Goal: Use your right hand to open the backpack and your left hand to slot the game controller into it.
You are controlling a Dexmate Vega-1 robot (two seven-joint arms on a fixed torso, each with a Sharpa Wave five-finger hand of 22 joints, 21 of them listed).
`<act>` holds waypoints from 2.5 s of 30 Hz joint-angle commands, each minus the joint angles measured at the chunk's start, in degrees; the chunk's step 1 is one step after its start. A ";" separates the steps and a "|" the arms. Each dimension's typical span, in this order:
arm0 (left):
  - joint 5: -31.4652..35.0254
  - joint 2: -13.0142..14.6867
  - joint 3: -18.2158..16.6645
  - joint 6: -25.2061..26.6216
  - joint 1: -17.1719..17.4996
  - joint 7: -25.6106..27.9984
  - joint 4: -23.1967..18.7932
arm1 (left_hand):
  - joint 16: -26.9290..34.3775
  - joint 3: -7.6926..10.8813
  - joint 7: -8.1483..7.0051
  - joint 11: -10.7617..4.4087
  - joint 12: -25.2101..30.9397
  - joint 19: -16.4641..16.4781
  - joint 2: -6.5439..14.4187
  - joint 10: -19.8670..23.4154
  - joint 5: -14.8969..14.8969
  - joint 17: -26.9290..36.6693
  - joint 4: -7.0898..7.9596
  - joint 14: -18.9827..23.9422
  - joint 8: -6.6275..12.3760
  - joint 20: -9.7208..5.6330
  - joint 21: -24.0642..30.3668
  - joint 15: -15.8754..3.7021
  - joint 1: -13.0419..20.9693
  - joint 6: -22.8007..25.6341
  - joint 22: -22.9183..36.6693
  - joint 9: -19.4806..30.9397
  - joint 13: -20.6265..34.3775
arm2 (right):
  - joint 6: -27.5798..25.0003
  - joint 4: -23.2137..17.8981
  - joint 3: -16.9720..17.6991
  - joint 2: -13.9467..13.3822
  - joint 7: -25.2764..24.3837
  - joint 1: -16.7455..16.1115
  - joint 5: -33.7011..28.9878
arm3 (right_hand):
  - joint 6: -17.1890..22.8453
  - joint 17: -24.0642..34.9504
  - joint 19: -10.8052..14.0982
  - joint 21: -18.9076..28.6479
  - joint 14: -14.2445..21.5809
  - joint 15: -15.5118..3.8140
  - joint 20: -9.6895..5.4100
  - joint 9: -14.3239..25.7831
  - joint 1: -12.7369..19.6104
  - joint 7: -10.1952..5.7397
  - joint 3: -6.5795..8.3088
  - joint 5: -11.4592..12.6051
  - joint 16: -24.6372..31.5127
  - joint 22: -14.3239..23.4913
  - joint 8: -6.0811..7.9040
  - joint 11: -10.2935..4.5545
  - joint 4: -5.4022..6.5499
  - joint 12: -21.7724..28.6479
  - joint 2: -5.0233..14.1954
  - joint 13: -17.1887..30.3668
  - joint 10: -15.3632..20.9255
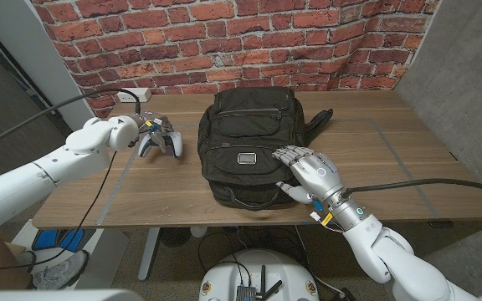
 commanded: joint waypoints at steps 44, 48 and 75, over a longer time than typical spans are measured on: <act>-1.39 1.67 -1.07 0.92 2.24 1.31 -1.70 | 0.19 0.28 -0.29 -0.34 0.06 0.91 6.99 1.96 0.39 0.15 0.31 1.76 -0.28 -9.33 0.00 -9.46 2.83 3.96 0.33 0.24 0.29 | -0.48 2.86 -2.76 3.00 -10.59 1.61 0.88 | 22.11 3.59 8.65 2.62 12.71 -10.17 -8.77 -0.28 0.70 -4.56 0.64 -0.71 5.86 1.02 5.67 -3.29 0.68 4.16 9.94 0.53 19.69; -1.59 1.86 -1.48 1.24 2.73 1.90 -2.22 | 0.18 0.29 -0.26 -0.32 0.04 0.93 7.05 2.02 0.39 0.15 0.33 1.86 -0.35 -9.32 -0.01 -9.46 2.78 3.98 0.33 0.25 0.29 | -0.39 2.71 -2.35 3.25 -11.01 1.45 2.38 | 23.24 3.45 9.15 2.87 13.63 -10.45 -8.86 -0.29 1.06 -4.39 1.24 -0.69 5.74 1.07 5.87 -3.12 0.55 4.44 10.68 0.50 21.00; -3.58 2.52 -3.15 2.96 5.23 4.93 -4.24 | 0.20 0.49 -0.20 -0.27 0.23 1.45 7.45 3.55 0.36 0.14 0.31 3.06 -0.40 -9.24 -0.02 -9.47 2.44 5.48 0.28 0.26 0.33 | 0.99 0.46 1.08 4.74 -10.43 1.83 10.40 | 28.56 3.32 10.45 3.92 17.91 -10.71 -9.16 -0.21 3.51 -4.20 3.61 -0.65 5.71 1.42 6.91 -3.48 -0.33 5.68 11.94 1.02 26.37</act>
